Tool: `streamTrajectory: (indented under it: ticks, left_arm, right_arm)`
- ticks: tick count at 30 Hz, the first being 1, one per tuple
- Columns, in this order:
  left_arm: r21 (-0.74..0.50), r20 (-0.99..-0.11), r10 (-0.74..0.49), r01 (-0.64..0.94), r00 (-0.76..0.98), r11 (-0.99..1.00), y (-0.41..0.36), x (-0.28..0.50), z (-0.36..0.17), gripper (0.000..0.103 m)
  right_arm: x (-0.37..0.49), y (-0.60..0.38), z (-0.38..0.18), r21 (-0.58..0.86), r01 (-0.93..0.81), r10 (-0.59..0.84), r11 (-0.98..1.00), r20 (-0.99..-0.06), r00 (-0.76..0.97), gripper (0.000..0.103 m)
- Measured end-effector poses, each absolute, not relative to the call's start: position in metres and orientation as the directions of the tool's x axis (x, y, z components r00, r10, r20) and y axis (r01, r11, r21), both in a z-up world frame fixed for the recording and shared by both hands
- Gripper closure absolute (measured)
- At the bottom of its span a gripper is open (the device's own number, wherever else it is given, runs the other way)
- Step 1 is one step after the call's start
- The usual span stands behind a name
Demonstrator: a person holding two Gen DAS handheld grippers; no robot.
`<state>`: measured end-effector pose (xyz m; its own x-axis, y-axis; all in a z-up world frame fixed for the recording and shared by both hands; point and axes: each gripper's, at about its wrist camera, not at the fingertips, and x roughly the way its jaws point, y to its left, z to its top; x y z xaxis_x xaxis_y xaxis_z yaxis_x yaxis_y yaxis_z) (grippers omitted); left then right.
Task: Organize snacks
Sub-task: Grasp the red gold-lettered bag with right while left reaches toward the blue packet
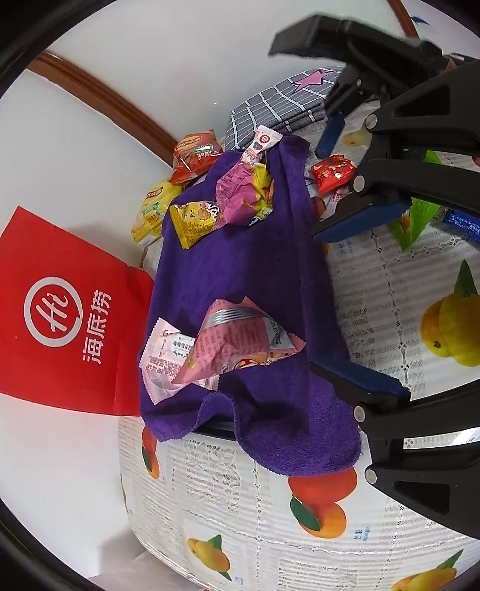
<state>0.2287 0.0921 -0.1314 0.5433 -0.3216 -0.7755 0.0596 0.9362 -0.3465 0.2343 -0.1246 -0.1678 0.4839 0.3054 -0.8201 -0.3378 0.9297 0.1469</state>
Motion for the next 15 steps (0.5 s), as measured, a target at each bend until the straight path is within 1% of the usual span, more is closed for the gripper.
streamTrajectory:
  ticks: [1, 2, 3, 4, 5, 6, 12, 15]
  left_arm:
    - [-0.35, -0.776, -0.323, 0.056, 0.543, 0.935, 0.093, 0.229, -0.132, 0.041]
    - [-0.354, -0.776, -0.325, 0.053, 0.541, 0.934, 0.094, 0.23, -0.133, 0.041]
    - [-0.357, -0.777, -0.327, 0.051, 0.539, 0.933, 0.094, 0.23, -0.133, 0.041]
    - [-0.361, -0.779, -0.331, 0.05, 0.534, 0.931, 0.095, 0.231, -0.134, 0.041]
    - [-0.363, -0.779, -0.333, 0.051, 0.531, 0.93, 0.094, 0.231, -0.135, 0.041]
    - [-0.365, -0.78, -0.336, 0.052, 0.528, 0.929, 0.094, 0.231, -0.135, 0.041]
    - [-0.357, -0.78, -0.336, 0.066, 0.527, 0.932, 0.089, 0.229, -0.135, 0.041]
    - [-0.355, -0.781, -0.339, 0.073, 0.524, 0.932, 0.086, 0.229, -0.136, 0.041]
  right_arm:
    - [0.235, -0.129, -0.17, 0.163, -0.325, 0.313, 0.932, -0.816, 0.486, 0.029]
    - [0.235, -0.132, -0.172, 0.181, -0.316, 0.322, 0.931, -0.815, 0.482, 0.033]
    - [0.235, -0.135, -0.173, 0.203, -0.311, 0.337, 0.929, -0.813, 0.476, 0.04]
    - [0.235, -0.139, -0.173, 0.221, -0.307, 0.349, 0.926, -0.811, 0.47, 0.042]
    - [0.234, -0.142, -0.172, 0.232, -0.301, 0.355, 0.925, -0.809, 0.468, 0.048]
    - [0.232, -0.146, -0.171, 0.231, -0.292, 0.35, 0.928, -0.808, 0.474, 0.059]
    - [0.209, -0.169, -0.155, 0.218, -0.269, 0.333, 0.938, -0.782, 0.527, 0.06]
    - [0.198, -0.181, -0.156, 0.166, -0.225, 0.267, 0.96, -0.784, 0.561, 0.06]
